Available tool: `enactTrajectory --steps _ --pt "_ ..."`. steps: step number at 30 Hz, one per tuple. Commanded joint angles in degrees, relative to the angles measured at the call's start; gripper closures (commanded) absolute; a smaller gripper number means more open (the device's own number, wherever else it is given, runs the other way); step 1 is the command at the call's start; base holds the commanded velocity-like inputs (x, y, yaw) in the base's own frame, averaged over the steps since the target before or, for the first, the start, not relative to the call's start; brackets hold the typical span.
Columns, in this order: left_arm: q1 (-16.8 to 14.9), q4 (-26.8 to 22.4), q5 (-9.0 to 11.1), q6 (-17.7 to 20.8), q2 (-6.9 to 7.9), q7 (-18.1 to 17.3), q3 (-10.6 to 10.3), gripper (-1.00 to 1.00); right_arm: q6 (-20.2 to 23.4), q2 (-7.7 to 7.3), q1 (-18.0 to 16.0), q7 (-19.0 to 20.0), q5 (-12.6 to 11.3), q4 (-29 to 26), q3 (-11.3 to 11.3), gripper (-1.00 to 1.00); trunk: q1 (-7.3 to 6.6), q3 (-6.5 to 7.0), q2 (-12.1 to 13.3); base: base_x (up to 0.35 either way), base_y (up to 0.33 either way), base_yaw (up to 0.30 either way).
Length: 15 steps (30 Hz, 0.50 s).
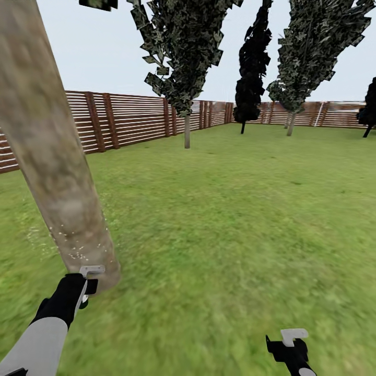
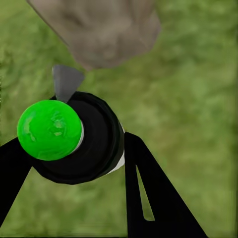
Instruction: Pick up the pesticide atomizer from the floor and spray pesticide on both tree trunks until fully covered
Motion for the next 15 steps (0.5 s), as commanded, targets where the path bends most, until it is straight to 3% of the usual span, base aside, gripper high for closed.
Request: enactTrajectory --steps 1,15 --pt "-0.03 -0.07 -0.36 0.22 -0.04 -0.22 0.13 1.00 -0.20 -0.01 -0.04 -0.30 0.62 0.10 -0.32 -1.00 0.00 -0.06 -0.02 0.093 -0.272 0.272" --pt "-0.01 -0.07 -0.36 0.22 -0.03 -0.43 0.21 1.00 -0.20 -0.01 -0.04 -0.26 0.65 0.10 -0.32 -1.00 0.00 -0.06 -0.02 0.123 -0.272 0.275"
